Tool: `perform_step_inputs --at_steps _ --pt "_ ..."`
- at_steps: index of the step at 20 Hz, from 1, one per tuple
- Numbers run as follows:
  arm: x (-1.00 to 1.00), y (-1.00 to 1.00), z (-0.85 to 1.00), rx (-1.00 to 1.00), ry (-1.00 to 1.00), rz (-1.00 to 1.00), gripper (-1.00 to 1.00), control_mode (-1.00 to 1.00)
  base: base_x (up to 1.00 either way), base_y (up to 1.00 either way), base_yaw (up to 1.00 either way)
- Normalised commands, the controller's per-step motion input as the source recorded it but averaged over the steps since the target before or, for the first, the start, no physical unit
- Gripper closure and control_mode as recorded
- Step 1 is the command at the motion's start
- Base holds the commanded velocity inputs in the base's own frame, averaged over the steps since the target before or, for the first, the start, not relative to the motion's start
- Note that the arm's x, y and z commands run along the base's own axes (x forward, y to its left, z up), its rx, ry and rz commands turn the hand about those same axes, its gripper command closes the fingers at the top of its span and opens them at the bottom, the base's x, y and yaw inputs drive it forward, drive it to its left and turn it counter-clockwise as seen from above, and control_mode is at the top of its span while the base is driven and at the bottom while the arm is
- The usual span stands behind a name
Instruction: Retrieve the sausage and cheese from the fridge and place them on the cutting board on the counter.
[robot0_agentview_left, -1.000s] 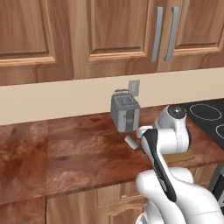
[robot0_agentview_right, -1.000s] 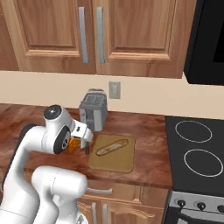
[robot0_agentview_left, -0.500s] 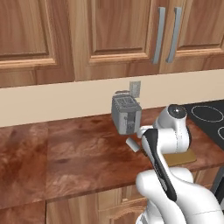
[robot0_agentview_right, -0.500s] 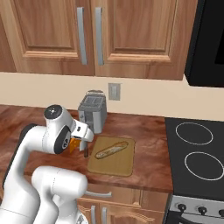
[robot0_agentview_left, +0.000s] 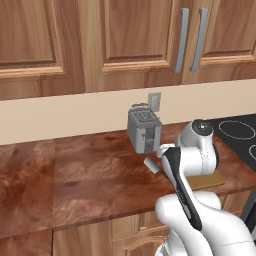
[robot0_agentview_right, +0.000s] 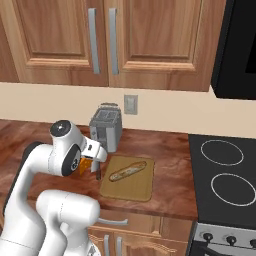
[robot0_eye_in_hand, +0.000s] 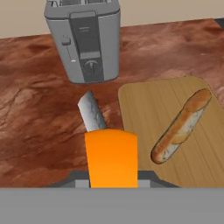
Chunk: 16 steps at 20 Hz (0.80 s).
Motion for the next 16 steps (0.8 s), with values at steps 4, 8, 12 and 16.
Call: perform_step_inputs --at_steps 4,8,12,16 --pt "0.0 0.0 0.0 0.0 0.0 0.0 1.0 -1.0 0.0 0.0 0.0" --pt "0.0 0.0 0.0 0.0 0.0 0.0 1.0 -1.0 0.0 0.0 0.0" --pt "0.0 0.0 0.0 0.0 0.0 0.0 1.0 -1.0 0.0 0.0 0.0" --pt "-0.04 -0.29 -0.08 0.03 0.02 -0.06 1.0 -1.0 0.0 0.0 0.0"
